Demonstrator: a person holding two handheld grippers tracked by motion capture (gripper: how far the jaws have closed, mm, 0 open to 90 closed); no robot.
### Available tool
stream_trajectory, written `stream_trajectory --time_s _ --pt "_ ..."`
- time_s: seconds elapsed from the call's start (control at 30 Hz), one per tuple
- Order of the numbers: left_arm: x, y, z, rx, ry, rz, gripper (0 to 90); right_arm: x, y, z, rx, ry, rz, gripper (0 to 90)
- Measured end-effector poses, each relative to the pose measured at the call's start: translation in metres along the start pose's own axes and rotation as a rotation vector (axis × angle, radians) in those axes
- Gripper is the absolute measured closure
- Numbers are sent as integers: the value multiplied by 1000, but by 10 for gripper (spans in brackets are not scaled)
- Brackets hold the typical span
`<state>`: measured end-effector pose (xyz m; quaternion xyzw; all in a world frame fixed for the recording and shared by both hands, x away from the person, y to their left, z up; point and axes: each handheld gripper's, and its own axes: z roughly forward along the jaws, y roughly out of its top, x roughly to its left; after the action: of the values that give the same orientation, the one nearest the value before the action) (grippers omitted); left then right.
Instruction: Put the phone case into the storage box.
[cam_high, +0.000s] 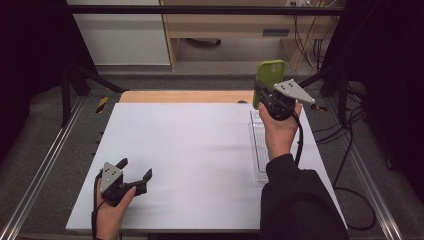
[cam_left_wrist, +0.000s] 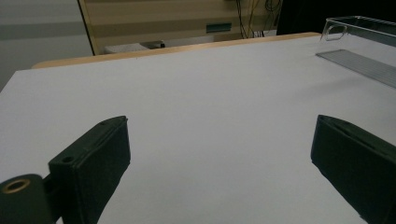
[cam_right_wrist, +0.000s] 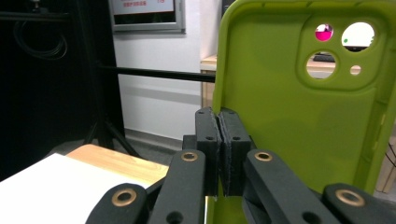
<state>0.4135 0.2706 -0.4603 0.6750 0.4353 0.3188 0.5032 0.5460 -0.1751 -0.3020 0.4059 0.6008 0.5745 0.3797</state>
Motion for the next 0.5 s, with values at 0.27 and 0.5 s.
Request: stream_trajectory --time_s 0.27,0.5 --pt "1 2 2 -19 20 -2 43 -11 -3 5 17 -31 14 882" --pt "3 1 2 -25 18 -13 43 -21 -14 17 61 -60 21 881"
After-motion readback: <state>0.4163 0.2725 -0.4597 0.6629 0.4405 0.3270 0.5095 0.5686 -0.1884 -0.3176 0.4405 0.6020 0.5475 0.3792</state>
